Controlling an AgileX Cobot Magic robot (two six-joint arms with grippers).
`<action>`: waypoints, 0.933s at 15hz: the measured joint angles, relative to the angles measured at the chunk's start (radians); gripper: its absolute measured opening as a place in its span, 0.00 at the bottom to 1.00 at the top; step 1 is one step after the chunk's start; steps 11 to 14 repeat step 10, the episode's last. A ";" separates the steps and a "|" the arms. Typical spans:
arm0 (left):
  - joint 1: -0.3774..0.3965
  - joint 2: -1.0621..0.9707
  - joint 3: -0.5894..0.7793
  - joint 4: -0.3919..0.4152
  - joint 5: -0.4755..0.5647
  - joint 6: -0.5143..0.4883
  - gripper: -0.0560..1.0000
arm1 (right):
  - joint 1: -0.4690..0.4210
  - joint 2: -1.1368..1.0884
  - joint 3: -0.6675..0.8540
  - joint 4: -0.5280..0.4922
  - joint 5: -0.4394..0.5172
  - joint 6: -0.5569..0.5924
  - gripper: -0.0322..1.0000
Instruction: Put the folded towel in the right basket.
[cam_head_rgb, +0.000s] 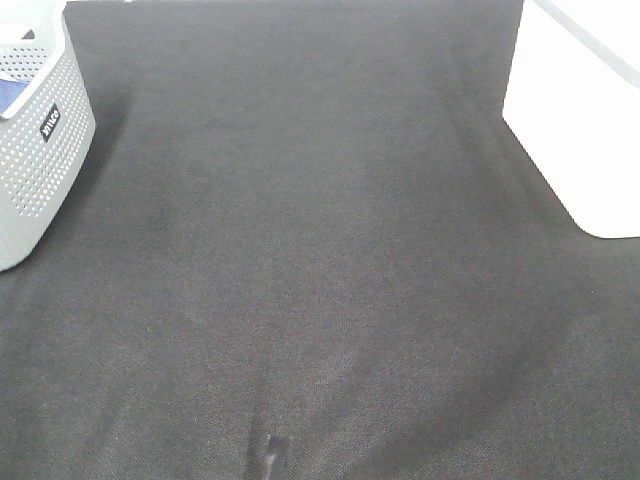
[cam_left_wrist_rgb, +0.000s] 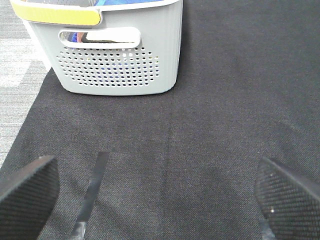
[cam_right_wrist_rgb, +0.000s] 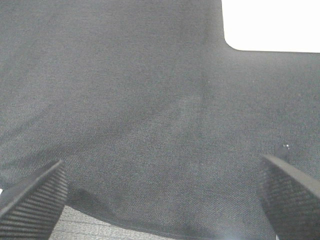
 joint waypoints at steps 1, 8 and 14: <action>0.000 0.000 0.000 0.000 0.000 0.000 0.99 | 0.000 0.000 0.000 0.000 0.000 0.000 0.98; 0.000 0.000 0.000 0.000 0.000 0.000 0.99 | 0.000 0.000 0.000 0.017 -0.001 0.000 0.98; 0.000 0.000 0.000 0.000 0.000 0.000 0.99 | 0.000 0.000 0.000 0.017 -0.001 0.000 0.98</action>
